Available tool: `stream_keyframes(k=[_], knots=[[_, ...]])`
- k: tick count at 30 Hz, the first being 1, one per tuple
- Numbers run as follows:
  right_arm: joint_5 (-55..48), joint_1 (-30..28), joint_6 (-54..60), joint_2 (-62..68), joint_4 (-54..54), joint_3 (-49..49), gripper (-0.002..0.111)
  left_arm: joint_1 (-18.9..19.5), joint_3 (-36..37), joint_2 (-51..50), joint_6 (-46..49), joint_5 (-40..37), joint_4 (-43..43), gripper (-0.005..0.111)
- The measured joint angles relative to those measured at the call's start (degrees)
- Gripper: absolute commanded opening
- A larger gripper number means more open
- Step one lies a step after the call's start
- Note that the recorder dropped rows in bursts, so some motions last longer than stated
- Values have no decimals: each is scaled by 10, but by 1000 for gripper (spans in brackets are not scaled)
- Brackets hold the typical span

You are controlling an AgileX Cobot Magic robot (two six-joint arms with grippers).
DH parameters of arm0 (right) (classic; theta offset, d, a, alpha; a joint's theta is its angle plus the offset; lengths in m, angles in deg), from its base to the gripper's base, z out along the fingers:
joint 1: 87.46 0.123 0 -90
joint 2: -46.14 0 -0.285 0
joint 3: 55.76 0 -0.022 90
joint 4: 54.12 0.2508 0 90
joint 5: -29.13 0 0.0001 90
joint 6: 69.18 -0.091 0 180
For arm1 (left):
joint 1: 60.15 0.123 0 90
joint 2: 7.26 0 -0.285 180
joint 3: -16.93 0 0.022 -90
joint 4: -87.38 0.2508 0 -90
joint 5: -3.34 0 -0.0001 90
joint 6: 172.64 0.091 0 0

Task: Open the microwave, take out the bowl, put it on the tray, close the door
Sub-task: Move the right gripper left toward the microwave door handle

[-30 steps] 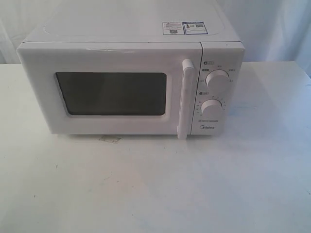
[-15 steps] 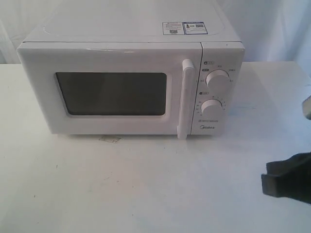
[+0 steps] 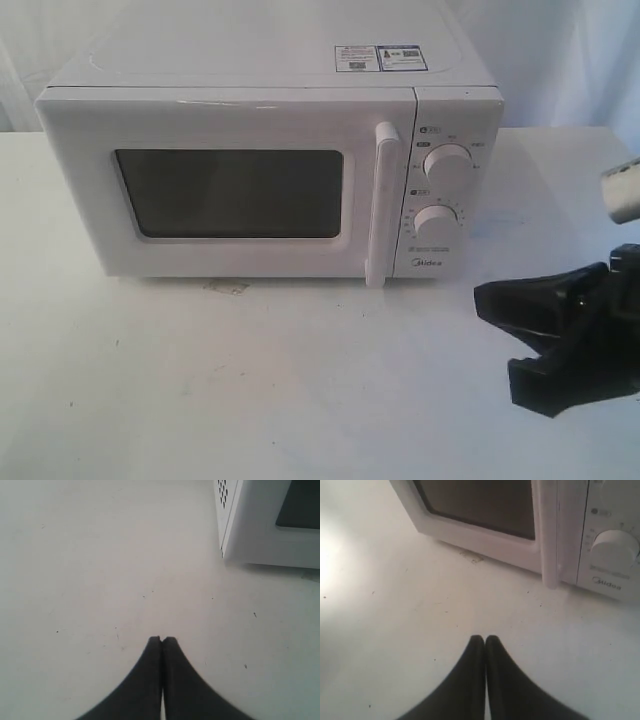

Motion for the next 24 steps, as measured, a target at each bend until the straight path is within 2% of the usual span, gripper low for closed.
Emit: stream_keyframes(k=[8, 14, 17, 18, 21, 24], knots=[[13, 4, 62, 107, 9, -48, 0, 0, 0, 0, 0, 0, 0, 0], [-56, -9, 150, 219, 34, -143, 0, 0, 0, 0, 0, 0, 0, 0], [-76, -28, 264, 257, 131, -169, 0, 0, 0, 0, 0, 0, 0, 0], [-96, -36, 342, 268, 181, -173, 0, 0, 0, 0, 0, 0, 0, 0], [-172, -61, 484, 289, 306, -176, 0, 0, 0, 0, 0, 0, 0, 0], [-222, -100, 561, 308, 352, -177, 0, 0, 0, 0, 0, 0, 0, 0]])
